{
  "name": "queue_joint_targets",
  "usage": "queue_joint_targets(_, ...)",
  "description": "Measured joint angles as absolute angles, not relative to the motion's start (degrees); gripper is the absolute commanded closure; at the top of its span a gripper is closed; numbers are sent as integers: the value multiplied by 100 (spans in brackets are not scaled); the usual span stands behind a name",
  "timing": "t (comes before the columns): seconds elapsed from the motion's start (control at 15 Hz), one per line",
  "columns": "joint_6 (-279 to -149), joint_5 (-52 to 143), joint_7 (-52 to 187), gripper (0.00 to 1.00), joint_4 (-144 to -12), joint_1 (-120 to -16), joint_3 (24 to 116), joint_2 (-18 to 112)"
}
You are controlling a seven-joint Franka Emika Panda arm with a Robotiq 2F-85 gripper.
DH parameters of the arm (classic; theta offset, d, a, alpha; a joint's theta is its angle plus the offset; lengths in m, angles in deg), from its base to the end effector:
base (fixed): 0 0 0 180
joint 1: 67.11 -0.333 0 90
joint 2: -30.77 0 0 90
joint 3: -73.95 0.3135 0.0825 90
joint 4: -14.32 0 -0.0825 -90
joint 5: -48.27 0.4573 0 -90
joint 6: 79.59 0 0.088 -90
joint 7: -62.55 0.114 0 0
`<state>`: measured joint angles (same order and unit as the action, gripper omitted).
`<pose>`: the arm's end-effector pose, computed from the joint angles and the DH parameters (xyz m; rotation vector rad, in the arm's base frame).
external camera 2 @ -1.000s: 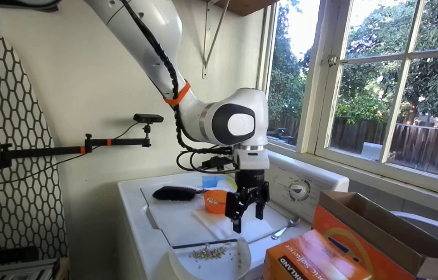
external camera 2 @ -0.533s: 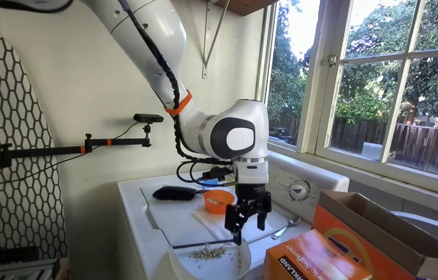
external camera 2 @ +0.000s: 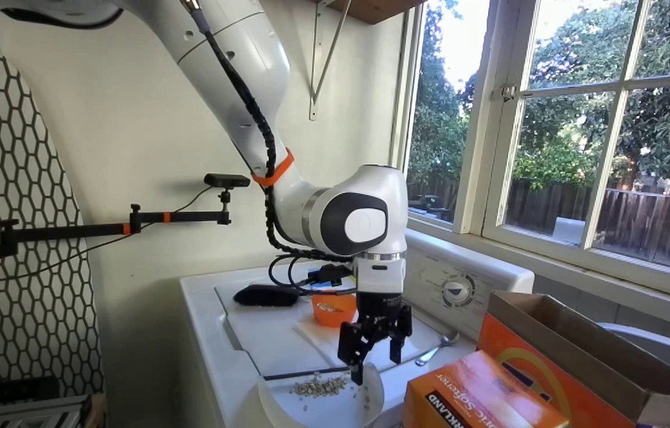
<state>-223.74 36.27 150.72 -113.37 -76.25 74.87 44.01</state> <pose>0.5892 0.1057 0.2073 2.5581 -1.7450 0.2020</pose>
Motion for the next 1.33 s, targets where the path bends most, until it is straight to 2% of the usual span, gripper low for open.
queue_joint_targets(0.27, -22393, 3609, 15143, 0, -11341, -7703, 7450, 4488)
queue_joint_targets(0.33, -22399, 3601, 15156, 3, -11343, -7719, 7430, 4503)
queue_joint_targets(0.67, -22420, 3543, 15310, 1, -11371, -7751, 7319, 4564)
queue_joint_targets(0.8, -22420, 3509, 15386, 8, -11375, -7763, 7266, 4580)
queue_joint_targets(0.93, -22422, 3483, 15440, 30, -11375, -7769, 7229, 4603)
queue_joint_targets(1.07, -22423, 3480, 15448, 43, -11375, -7771, 7218, 4628)
queue_joint_targets(1.27, -22423, 3479, 15455, 68, -11375, -7780, 7209, 4661)
queue_joint_targets(1.33, -22423, 3479, 15458, 68, -11375, -7785, 7206, 4672)
